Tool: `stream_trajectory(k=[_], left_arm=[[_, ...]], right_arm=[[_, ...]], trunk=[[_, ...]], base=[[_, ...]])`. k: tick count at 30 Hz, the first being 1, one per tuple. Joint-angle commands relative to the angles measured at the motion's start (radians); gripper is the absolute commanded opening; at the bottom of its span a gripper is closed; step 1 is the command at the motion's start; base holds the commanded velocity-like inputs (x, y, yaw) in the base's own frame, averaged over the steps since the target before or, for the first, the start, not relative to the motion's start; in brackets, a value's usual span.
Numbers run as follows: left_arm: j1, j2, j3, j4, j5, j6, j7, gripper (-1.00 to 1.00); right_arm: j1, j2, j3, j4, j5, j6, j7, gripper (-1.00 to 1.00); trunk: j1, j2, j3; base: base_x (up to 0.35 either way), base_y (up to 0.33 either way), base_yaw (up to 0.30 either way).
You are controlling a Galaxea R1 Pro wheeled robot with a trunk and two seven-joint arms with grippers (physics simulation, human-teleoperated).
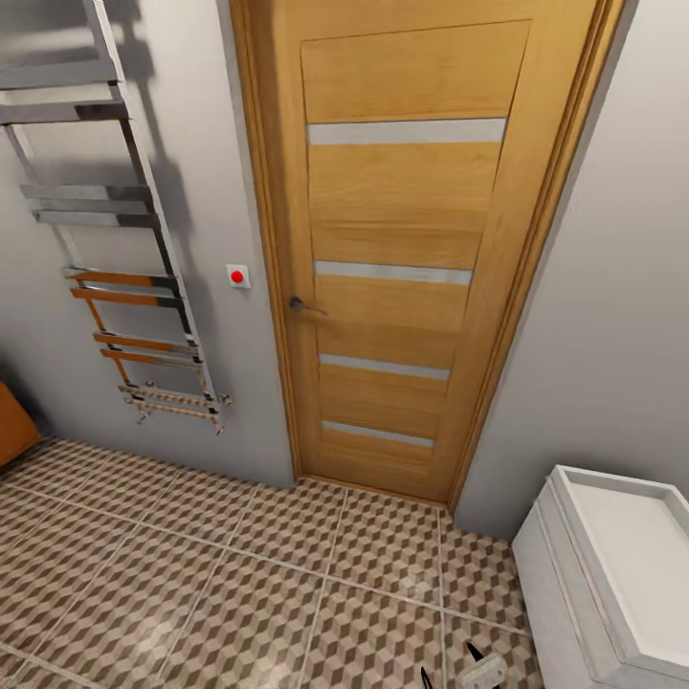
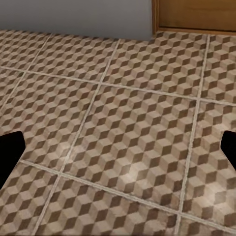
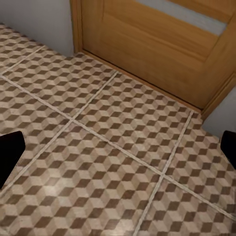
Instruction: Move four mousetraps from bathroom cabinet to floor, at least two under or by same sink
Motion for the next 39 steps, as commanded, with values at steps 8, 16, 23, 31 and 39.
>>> stream_trajectory(k=[8, 16, 23, 31, 39], left_arm=[[-0.002, 0.0, -0.009, 0.004, 0.009, -0.005, -0.001, 1.0], [-0.002, -0.001, -0.009, 0.004, 0.009, -0.005, -0.001, 1.0], [-0.002, -0.001, -0.009, 0.004, 0.009, -0.005, -0.001, 1.0], [-0.002, -0.001, -0.009, 0.004, 0.009, -0.004, -0.001, 1.0], [-0.002, -0.001, -0.009, 0.004, 0.009, -0.004, -0.001, 1.0]], right_arm=[[-0.001, 0.0, 0.008, 0.001, 0.003, -0.002, -0.01, 1.0], [-0.001, 0.0, 0.008, 0.001, 0.003, -0.002, -0.01, 1.0], [-0.001, 0.0, 0.008, 0.001, 0.003, -0.002, -0.01, 1.0], [-0.001, 0.0, 0.008, 0.001, 0.003, -0.002, -0.01, 1.0], [-0.001, 0.001, 0.008, 0.001, 0.003, -0.002, -0.01, 1.0]], trunk=[[0.001, -0.002, -0.002], [0.001, -0.002, -0.002], [0.001, -0.002, -0.002], [0.001, -0.002, -0.002], [0.001, -0.002, -0.002]], base=[[0.0, 0.0, 0.268], [0.0, 0.0, 0.269], [0.0, 0.0, 0.269], [0.0, 0.0, 0.269], [0.0, 0.0, 0.269]])
